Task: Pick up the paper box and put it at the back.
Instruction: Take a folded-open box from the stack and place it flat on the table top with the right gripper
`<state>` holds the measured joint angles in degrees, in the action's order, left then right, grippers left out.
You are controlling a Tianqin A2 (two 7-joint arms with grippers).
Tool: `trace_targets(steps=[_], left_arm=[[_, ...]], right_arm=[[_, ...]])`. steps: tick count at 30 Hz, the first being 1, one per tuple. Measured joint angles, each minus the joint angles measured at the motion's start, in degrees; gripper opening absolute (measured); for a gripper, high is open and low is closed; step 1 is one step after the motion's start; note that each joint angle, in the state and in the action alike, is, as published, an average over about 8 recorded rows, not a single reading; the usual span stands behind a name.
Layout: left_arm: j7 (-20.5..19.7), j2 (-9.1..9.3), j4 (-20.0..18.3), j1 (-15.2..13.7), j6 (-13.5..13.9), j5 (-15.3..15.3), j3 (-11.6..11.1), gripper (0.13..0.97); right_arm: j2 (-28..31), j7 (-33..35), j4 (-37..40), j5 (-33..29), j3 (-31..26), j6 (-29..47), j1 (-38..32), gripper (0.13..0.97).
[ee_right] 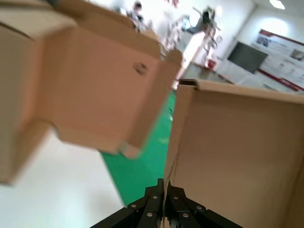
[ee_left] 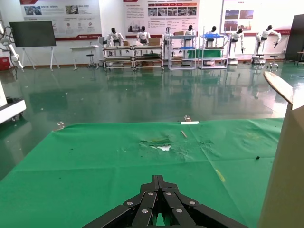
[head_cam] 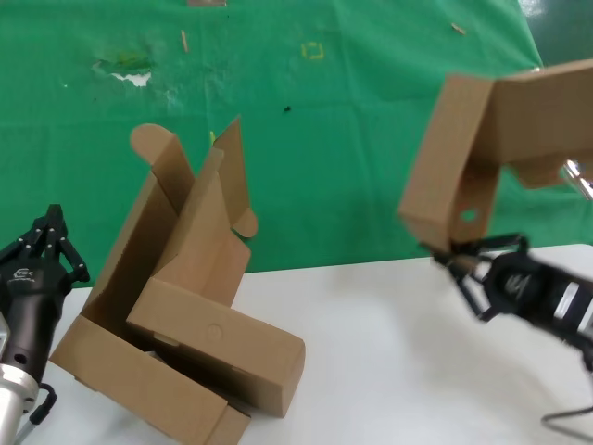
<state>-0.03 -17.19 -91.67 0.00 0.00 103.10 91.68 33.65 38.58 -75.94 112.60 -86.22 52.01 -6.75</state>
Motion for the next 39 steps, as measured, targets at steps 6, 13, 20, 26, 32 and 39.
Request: trace_targets(steps=[6, 13, 20, 26, 32, 39], left_arm=[[0.0, 0.0, 0.0, 0.0, 0.0, 0.0, 0.0, 0.14], [0.0, 0.0, 0.0, 0.0, 0.0, 0.0, 0.0, 0.14], [0.0, 0.0, 0.0, 0.0, 0.0, 0.0, 0.0, 0.14], [0.0, 0.0, 0.0, 0.0, 0.0, 0.01, 0.0, 0.14], [0.0, 0.0, 0.0, 0.0, 0.0, 0.01, 0.0, 0.14], [0.0, 0.0, 0.0, 0.0, 0.0, 0.01, 0.0, 0.14]], right_arm=[[5.38, -10.32, -0.51, -9.14, -4.92, -8.4, -5.79, 0.139], [8.1, -28.0, 4.03, -26.78, -21.1, -16.63, -18.9, 0.138], [5.51, -45.94, 7.1, -44.95, -35.27, -17.78, -29.31, 0.138], [1.78, -58.15, 5.62, -60.55, -39.17, -13.89, -32.47, 0.138], [-2.65, -63.04, 4.26, -71.45, -36.78, -9.3, -31.94, 0.138], [-4.94, -64.74, 1.31, -76.53, -34.16, -3.69, -30.26, 0.137]])
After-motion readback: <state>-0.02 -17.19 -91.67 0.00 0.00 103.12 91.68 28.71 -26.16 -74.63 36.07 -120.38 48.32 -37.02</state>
